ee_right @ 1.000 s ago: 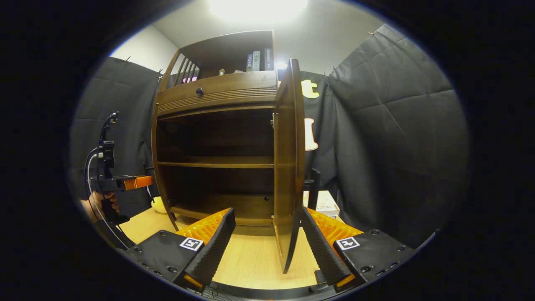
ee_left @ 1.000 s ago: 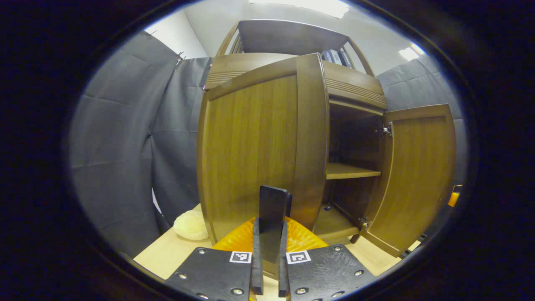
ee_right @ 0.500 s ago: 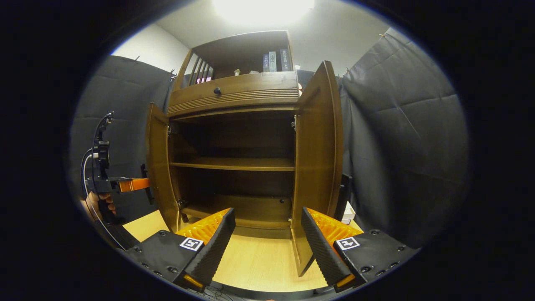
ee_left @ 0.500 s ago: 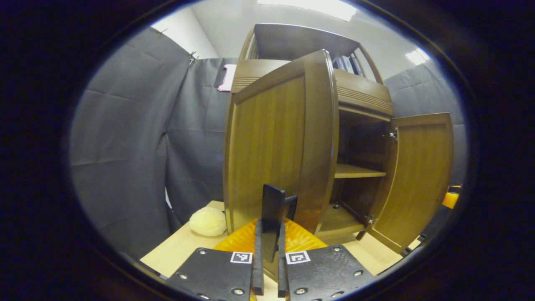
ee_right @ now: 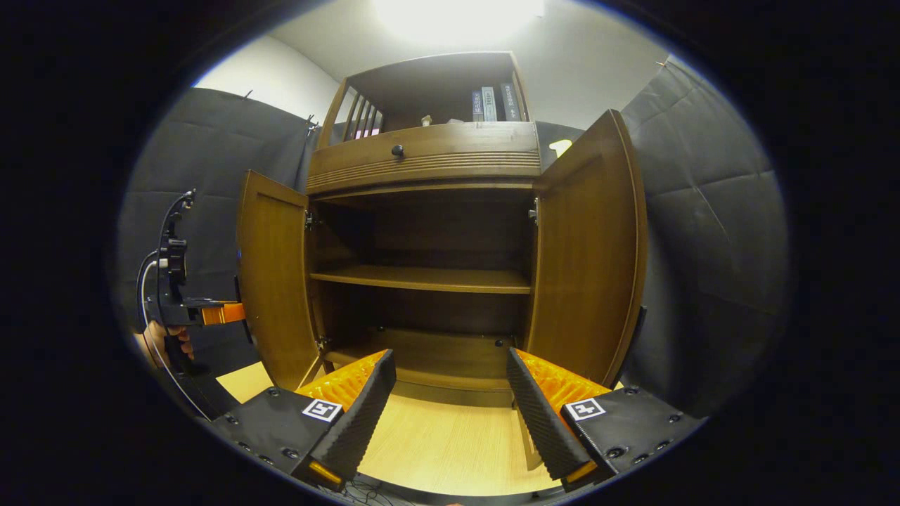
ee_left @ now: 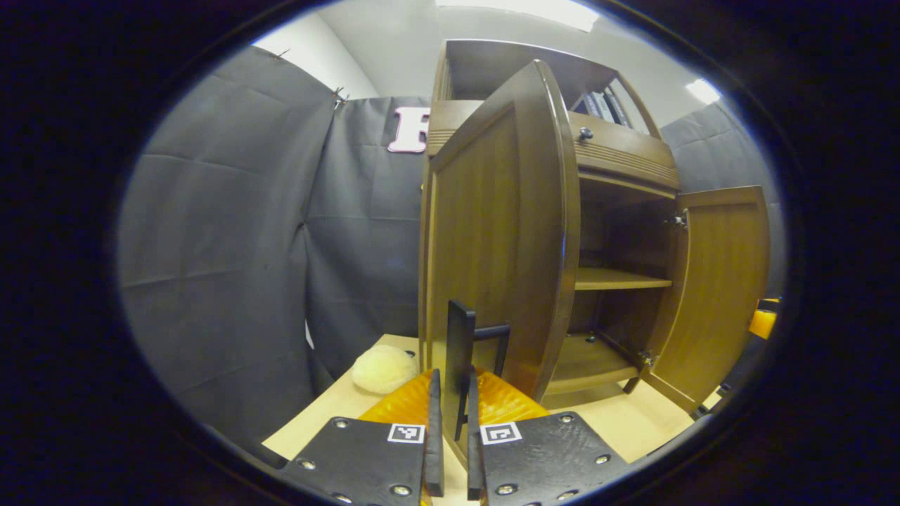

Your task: Open the right door of the double-door shoe cabinet with the right hand, and open the left door with the left hand.

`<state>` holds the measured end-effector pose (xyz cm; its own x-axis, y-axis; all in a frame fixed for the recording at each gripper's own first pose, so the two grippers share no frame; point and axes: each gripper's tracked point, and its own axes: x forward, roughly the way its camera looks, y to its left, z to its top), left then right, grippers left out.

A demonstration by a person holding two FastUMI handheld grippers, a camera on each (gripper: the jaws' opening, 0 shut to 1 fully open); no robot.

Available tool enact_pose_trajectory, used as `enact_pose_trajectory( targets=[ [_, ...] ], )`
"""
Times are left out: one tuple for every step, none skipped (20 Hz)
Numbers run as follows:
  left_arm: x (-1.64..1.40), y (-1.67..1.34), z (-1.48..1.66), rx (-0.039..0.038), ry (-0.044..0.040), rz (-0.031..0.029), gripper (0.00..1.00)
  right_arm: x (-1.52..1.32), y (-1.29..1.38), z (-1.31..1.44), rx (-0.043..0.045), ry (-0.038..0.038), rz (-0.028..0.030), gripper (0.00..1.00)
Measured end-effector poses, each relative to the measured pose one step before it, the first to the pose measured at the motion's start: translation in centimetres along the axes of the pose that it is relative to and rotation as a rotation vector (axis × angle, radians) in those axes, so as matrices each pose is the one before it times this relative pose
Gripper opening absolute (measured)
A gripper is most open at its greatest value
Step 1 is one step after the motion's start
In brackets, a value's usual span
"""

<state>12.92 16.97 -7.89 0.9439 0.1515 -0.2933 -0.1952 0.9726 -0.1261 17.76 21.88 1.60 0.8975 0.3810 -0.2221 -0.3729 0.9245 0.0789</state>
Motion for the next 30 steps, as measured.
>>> enact_pose_trajectory(
  targets=[
    [-0.046,0.952,0.111,0.00834,-0.00351,0.02310,0.12,0.147,0.229,-0.041,0.00161,0.00111,0.00005,0.99],
    [0.087,1.042,0.065,0.00730,-0.00267,0.00874,0.12,0.148,0.233,-0.036,0.00213,0.00117,0.00006,0.99],
    [-0.071,0.619,0.121,-0.00334,-0.00031,0.00601,0.12,0.158,0.269,-0.028,0.00313,0.00104,0.00056,0.99],
    [0.077,0.508,0.043,-0.00518,-0.00052,0.00151,0.13,0.214,0.280,0.077,0.00315,0.00052,0.00176,0.96],
    [-0.084,0.653,0.045,-0.00234,-0.00002,0.00682,0.13,0.273,0.316,0.057,0.00125,-0.00085,0.00019,0.96],
    [-0.024,0.605,-0.028,0.00121,-0.00209,0.00668,0.13,0.188,0.340,0.053,-0.00046,-0.00045,-0.00039,0.96],
    [-0.012,0.630,0.037,-0.00004,-0.00154,0.00767,0.13,0.247,0.346,0.034,0.00031,-0.00031,0.00028,0.96],
    [-0.152,0.768,-0.061,-0.00005,-0.00114,0.00421,0.13,0.208,0.384,0.003,0.00015,0.00050,0.00176,0.99],
    [-0.017,0.541,0.081,0.00050,-0.00038,-0.00199,0.16,0.243,0.408,-0.087,-0.00047,-0.00026,0.00076,0.99],
    [0.021,0.333,-0.087,0.00121,0.00153,-0.00722,0.11,0.212,0.316,-0.010,-0.00104,0.00012,-0.00099,0.99],
    [0.039,0.191,0.123,0.00453,0.00279,-0.00828,0.13,0.184,0.261,0.048,0.00107,-0.00261,-0.00465,0.99],
    [0.026,0.195,-0.139,0.00769,0.00175,-0.00707,0.16,0.067,0.179,0.056,0.00374,-0.00412,-0.00456,0.99],
    [0.075,0.260,0.012,0.00826,0.00078,-0.00485,0.16,0.220,0.153,0.101,0.00535,-0.00528,-0.00642,0.99],
    [-0.084,0.305,0.116,0.00580,-0.00114,-0.00506,0.15,0.025,0.043,0.159,0.00287,-0.00601,-0.00649,0.99],
    [-0.289,0.376,0.135,0.00415,-0.00366,-0.00068,0.15,0.098,0.017,0.053,0.00141,-0.00569,-0.00906,0.99],
    [-0.155,0.431,-0.082,0.00359,-0.00392,0.00155,0.15,0.012,-0.136,0.218,0.00232,-0.00691,-0.00805,0.99],
    [-0.261,0.489,0.101,0.00100,-0.00304,0.00731,0.14,0.012,-0.111,0.157,0.00449,-0.00529,-0.00574,0.99],
    [-0.263,0.514,-0.072,-0.00372,-0.00126,0.00911,0.14,-0.154,-0.059,0.149,0.00638,0.00031,-0.00157,0.99],
    [-0.230,0.616,0.099,-0.00474,-0.00114,0.01572,0.14,-0.107,-0.041,0.037,0.00640,0.00115,0.00016,0.99],
    [-0.233,0.737,-0.064,-0.00363,-0.00283,0.01835,0.13,-0.160,-0.169,0.157,0.00344,-0.00156,-0.00167,0.99],
    [-0.306,0.707,0.193,-0.00181,-0.00487,0.02124,0.13,-0.215,-0.143,0.233,-0.00063,-0.00429,-0.00075,0.99],
    [-0.459,0.582,0.281,-0.00558,-0.00156,0.01716,0.13,-0.263,-0.211,0.225,-0.00332,-0.00551,-0.00143,0.99],
    [-0.473,0.348,0.246,-0.01449,-0.00384,0.00419,0.12,-0.207,-0.135,0.173,-0.00299,-0.00167,-0.00263,0.99],
    [-0.682,-0.165,0.141,-0.01908,-0.00452,-0.00339,0.12,-0.295,-0.185,0.138,0.00147,0.00059,-0.00104,0.99],
    [-0.735,-0.050,0.266,-0.00971,-0.00385,-0.00186,0.12,-0.276,-0.189,0.236,0.00288,-0.00008,-0.00006,0.96],
    [-0.713,-0.225,0.237,0.00543,-0.00564,0.00005,0.12,-0.413,-0.271,0.403,0.00055,-0.00636,-0.00425,0.99],
    [-0.758,-0.231,0.352,0.01094,-0.00348,0.00171,0.11,-0.408,-0.328,0.246,-0.00413,-0.00549,-0.00752,0.99],
    [-0.885,-0.292,0.310,0.00702,-0.00368,-0.00512,0.11,-0.471,-0.426,0.255,-0.00492,-0.00195,-0.00969,0.99],
    [-0.795,-0.628,0.790,0.00291,-0.01212,-0.01384,0.16,-0.452,-0.198,0.287,-0.00563,-0.00188,-0.00449,0.99],
    [-0.842,-0.683,0.702,0.00679,-0.01171,-0.01193,0.16,-0.605,-0.304,0.420,-0.00411,-0.00421,-0.00835,0.96]
  ],
)
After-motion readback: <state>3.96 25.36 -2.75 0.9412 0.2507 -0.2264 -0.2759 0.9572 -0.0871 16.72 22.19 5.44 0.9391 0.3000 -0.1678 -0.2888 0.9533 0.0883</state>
